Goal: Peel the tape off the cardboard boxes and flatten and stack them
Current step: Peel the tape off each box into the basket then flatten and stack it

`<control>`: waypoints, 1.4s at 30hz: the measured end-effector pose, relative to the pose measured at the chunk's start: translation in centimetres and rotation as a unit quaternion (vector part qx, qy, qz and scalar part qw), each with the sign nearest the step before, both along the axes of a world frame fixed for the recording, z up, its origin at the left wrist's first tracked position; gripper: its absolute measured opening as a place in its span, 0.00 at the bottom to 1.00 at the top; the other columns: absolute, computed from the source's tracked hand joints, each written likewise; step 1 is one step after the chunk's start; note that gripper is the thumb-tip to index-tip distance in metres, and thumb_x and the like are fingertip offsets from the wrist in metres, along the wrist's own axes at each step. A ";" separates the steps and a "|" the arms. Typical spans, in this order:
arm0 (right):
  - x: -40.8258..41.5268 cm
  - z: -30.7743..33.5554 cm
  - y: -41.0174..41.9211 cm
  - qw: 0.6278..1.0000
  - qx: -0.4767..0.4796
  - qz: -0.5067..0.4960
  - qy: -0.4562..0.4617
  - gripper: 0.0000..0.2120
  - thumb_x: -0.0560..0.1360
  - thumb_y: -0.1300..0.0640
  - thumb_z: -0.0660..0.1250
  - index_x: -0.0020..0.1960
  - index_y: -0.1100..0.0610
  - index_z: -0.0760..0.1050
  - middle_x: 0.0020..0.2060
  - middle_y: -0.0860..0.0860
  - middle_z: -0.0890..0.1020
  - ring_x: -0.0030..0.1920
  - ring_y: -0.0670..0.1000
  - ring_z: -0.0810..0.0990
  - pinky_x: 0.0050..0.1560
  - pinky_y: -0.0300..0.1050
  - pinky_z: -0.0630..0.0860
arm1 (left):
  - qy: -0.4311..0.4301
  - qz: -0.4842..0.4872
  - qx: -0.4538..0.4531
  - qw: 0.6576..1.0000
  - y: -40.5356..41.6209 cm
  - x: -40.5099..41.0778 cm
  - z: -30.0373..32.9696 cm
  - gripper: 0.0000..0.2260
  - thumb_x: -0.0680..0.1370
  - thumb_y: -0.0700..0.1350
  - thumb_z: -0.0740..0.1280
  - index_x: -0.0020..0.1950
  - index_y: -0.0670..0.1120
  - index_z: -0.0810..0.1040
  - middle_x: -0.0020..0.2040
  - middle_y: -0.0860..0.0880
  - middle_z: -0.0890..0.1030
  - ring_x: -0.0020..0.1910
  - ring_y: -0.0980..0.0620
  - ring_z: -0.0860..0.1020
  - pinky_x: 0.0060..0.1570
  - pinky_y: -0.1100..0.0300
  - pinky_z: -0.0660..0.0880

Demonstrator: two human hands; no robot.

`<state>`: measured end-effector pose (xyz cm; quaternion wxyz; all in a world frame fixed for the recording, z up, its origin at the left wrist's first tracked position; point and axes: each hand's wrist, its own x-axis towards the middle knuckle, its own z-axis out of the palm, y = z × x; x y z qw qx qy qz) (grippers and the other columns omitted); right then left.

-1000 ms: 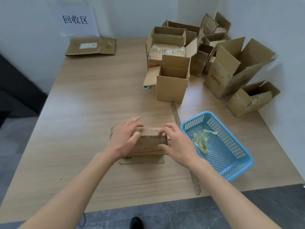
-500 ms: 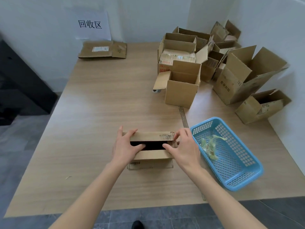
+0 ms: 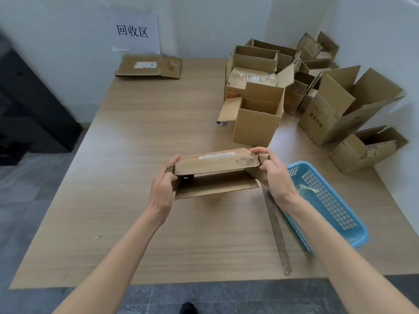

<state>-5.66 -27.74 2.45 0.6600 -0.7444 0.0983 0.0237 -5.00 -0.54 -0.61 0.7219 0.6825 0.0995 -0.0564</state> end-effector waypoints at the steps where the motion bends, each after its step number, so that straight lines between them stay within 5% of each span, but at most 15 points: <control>1: 0.1 0.1 -0.1 0.999 0.043 0.001 0.010 0.14 0.79 0.53 0.55 0.57 0.47 0.78 0.52 0.42 0.84 0.57 0.43 0.80 0.53 0.40 0.77 | -0.004 -0.013 -0.033 0.999 -0.1 0.0 0.2 0.24 0.73 0.49 0.57 0.67 0.54 0.79 0.66 0.53 0.81 0.66 0.52 0.77 0.68 0.52 0.73; 3: -0.1 -0.3 0.1 0.996 0.073 -0.006 0.043 0.18 0.77 0.39 0.58 0.52 0.50 0.78 0.52 0.45 0.86 0.56 0.46 0.82 0.52 0.42 0.77 | -0.014 -0.022 -0.034 0.999 -0.2 -0.5 0.0 0.22 0.75 0.60 0.59 0.60 0.54 0.84 0.68 0.59 0.79 0.66 0.56 0.77 0.63 0.55 0.75; 5: -1.0 -1.8 0.6 0.997 -0.013 -0.043 0.066 0.22 0.74 0.33 0.66 0.47 0.53 0.77 0.48 0.47 0.86 0.52 0.48 0.84 0.50 0.45 0.78 | -0.025 -0.004 0.038 0.999 -0.5 -1.5 -1.2 0.19 0.74 0.65 0.65 0.54 0.54 0.86 0.65 0.64 0.78 0.63 0.61 0.77 0.61 0.59 0.76; 7: -2.5 -4.6 1.2 0.989 -0.097 -0.085 0.076 0.14 0.74 0.44 0.74 0.47 0.52 0.75 0.48 0.45 0.84 0.52 0.46 0.82 0.44 0.41 0.77 | -0.033 0.013 0.137 0.990 -0.4 -2.7 -3.6 0.09 0.76 0.54 0.74 0.55 0.53 0.83 0.67 0.60 0.76 0.67 0.58 0.75 0.68 0.54 0.73; 10: -5.0 -8.9 1.8 0.987 -0.058 -0.075 0.133 0.21 0.74 0.59 0.76 0.62 0.46 0.72 0.58 0.43 0.79 0.57 0.44 0.79 0.49 0.41 0.77 | -0.034 -0.066 0.231 0.970 0.4 -5.0 -7.9 0.23 0.75 0.38 0.76 0.67 0.51 0.76 0.72 0.52 0.73 0.73 0.53 0.71 0.73 0.47 0.69; 12: -6.6 -11.2 1.8 0.986 -0.033 -0.046 0.158 0.32 0.76 0.63 0.73 0.73 0.42 0.66 0.63 0.41 0.76 0.60 0.43 0.78 0.55 0.42 0.77 | -0.040 -0.109 0.290 0.950 0.9 -6.3 -10.0 0.29 0.76 0.39 0.74 0.75 0.52 0.70 0.76 0.51 0.70 0.76 0.54 0.66 0.76 0.47 0.65; 15: -7.5 -12.8 1.8 0.987 -0.048 -0.017 0.154 0.33 0.78 0.61 0.71 0.77 0.41 0.63 0.62 0.37 0.75 0.60 0.35 0.75 0.52 0.33 0.74 | -0.035 -0.128 0.343 0.930 1.6 -7.2 -11.4 0.30 0.79 0.52 0.70 0.79 0.60 0.62 0.76 0.56 0.68 0.73 0.58 0.66 0.72 0.53 0.67; 22: -4.7 -12.3 2.0 0.979 -0.120 -0.007 0.167 0.26 0.80 0.42 0.66 0.76 0.48 0.67 0.62 0.43 0.76 0.56 0.40 0.75 0.43 0.32 0.69 | 0.053 -0.067 0.304 0.949 1.5 -3.7 -10.5 0.32 0.80 0.61 0.66 0.81 0.56 0.59 0.65 0.51 0.76 0.57 0.53 0.78 0.58 0.50 0.77; 26: -2.9 -11.6 1.9 0.973 -0.156 0.014 0.169 0.20 0.82 0.51 0.66 0.73 0.51 0.71 0.63 0.46 0.80 0.52 0.41 0.78 0.46 0.39 0.76 | 0.076 -0.082 0.223 0.968 0.9 -1.5 -9.9 0.35 0.76 0.48 0.76 0.79 0.55 0.64 0.70 0.52 0.75 0.65 0.50 0.77 0.64 0.47 0.77; 28: -2.2 -10.9 1.4 0.976 -0.151 0.014 0.154 0.25 0.80 0.55 0.69 0.75 0.51 0.68 0.64 0.46 0.79 0.57 0.46 0.79 0.55 0.47 0.80 | 0.070 -0.057 0.155 0.984 1.0 -0.6 -9.1 0.42 0.73 0.40 0.78 0.81 0.57 0.60 0.67 0.55 0.75 0.61 0.54 0.79 0.55 0.57 0.81; 31: -1.0 -9.0 0.6 0.990 -0.111 0.008 0.088 0.30 0.77 0.60 0.73 0.74 0.46 0.67 0.61 0.46 0.79 0.59 0.47 0.80 0.52 0.41 0.80 | 0.024 -0.047 0.136 0.989 1.5 0.8 -6.8 0.46 0.72 0.36 0.79 0.80 0.63 0.59 0.62 0.62 0.73 0.56 0.58 0.79 0.42 0.67 0.80; 33: -0.2 -7.3 0.6 0.994 -0.087 0.012 0.063 0.35 0.75 0.52 0.77 0.75 0.42 0.64 0.59 0.45 0.79 0.57 0.45 0.82 0.52 0.43 0.81 | -0.007 -0.036 0.129 0.991 1.3 1.5 -5.0 0.36 0.73 0.42 0.78 0.75 0.63 0.67 0.62 0.62 0.76 0.56 0.57 0.80 0.45 0.63 0.82; 36: 0.3 -4.8 1.4 0.995 -0.046 0.002 0.087 0.44 0.66 0.26 0.71 0.77 0.38 0.60 0.60 0.42 0.78 0.59 0.44 0.81 0.53 0.49 0.81 | -0.017 0.011 0.079 0.997 0.6 1.9 -2.9 0.12 0.75 0.59 0.69 0.58 0.66 0.77 0.54 0.62 0.81 0.54 0.59 0.81 0.59 0.48 0.80; 39: 0.5 -3.5 1.9 0.989 -0.008 -0.026 0.143 0.48 0.57 0.13 0.59 0.67 0.41 0.72 0.54 0.40 0.82 0.58 0.48 0.81 0.55 0.59 0.81 | -0.016 0.058 0.064 0.996 0.3 1.5 -1.9 0.17 0.76 0.67 0.61 0.50 0.56 0.80 0.46 0.58 0.81 0.49 0.53 0.78 0.63 0.37 0.76; 42: 0.6 -2.9 2.2 0.982 -0.028 -0.070 0.172 0.41 0.55 0.11 0.53 0.52 0.40 0.76 0.49 0.43 0.81 0.51 0.50 0.83 0.52 0.58 0.81 | 0.004 0.126 0.081 0.989 0.4 0.9 -1.7 0.26 0.74 0.72 0.60 0.43 0.52 0.82 0.42 0.54 0.83 0.49 0.47 0.80 0.59 0.41 0.78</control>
